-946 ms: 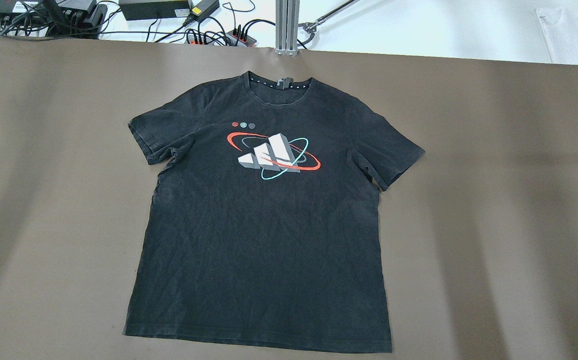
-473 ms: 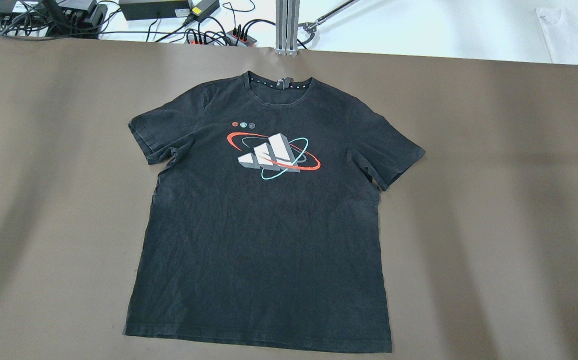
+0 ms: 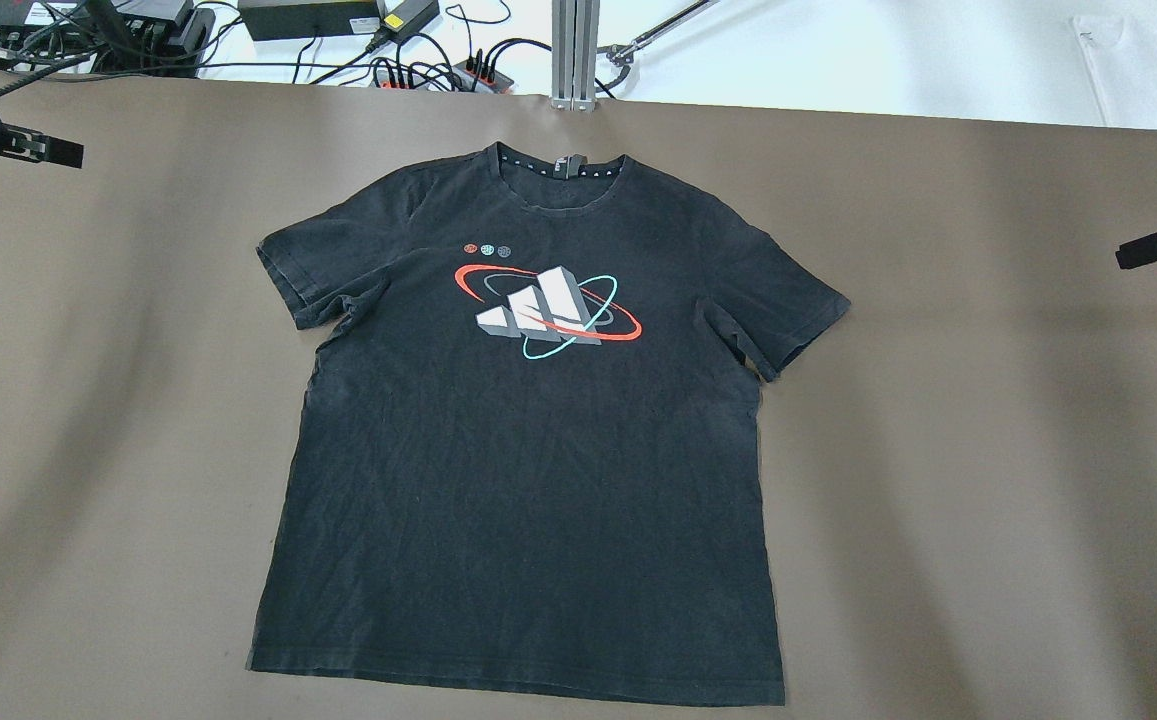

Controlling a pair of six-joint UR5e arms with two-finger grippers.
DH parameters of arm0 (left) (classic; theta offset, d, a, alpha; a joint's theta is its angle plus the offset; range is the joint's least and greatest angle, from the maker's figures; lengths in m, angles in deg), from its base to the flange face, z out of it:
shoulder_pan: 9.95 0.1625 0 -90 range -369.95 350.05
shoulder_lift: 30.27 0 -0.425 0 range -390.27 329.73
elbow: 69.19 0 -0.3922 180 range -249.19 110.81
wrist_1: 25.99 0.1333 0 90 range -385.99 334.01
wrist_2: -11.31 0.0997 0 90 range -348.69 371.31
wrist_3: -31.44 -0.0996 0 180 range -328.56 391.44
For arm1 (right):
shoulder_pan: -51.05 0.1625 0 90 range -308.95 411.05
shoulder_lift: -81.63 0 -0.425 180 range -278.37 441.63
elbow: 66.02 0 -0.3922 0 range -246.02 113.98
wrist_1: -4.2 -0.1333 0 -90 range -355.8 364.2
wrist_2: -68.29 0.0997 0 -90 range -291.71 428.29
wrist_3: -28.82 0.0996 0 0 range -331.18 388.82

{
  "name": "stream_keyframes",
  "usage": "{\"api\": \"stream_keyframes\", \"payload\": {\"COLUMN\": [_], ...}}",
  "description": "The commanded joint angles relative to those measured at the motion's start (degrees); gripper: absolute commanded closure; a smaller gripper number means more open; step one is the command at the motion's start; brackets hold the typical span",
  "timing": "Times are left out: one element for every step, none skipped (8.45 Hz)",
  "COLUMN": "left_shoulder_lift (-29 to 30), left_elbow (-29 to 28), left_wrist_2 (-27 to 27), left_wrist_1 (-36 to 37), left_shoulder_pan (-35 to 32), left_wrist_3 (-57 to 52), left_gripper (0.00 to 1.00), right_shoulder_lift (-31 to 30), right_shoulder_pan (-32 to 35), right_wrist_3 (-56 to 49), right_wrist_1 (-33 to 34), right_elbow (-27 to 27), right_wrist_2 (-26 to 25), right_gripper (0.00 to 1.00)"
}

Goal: Fold clothes
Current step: 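Lower both grippers toward the shirt's two sleeves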

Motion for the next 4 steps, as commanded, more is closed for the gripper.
{"api": "stream_keyframes", "payload": {"left_shoulder_lift": [4.3,4.7,5.1,6.4], "left_elbow": [-0.4,0.1,-0.7,-1.6], "left_wrist_2": [-1.9,-2.6,-2.6,-2.6], "left_wrist_1": [-1.2,-2.1,-4.1,-4.5], "left_shoulder_pan": [4.5,5.4,6.9,7.6], "left_wrist_3": [10.9,12.9,15.1,16.4], "left_gripper": [0.00,0.00,0.00,0.00], "right_shoulder_lift": [0.9,1.9,2.9,3.6], "right_shoulder_pan": [-1.6,-4.1,-6.5,-8.4], "right_wrist_3": [6.5,8.6,10.9,13.8], "right_wrist_1": [-4.2,-4.6,-6.0,-9.1], "right_elbow": [0.8,1.0,1.0,1.2], "right_wrist_2": [2.8,2.8,2.7,2.5], "right_gripper": [0.06,0.06,0.06,0.06]}}
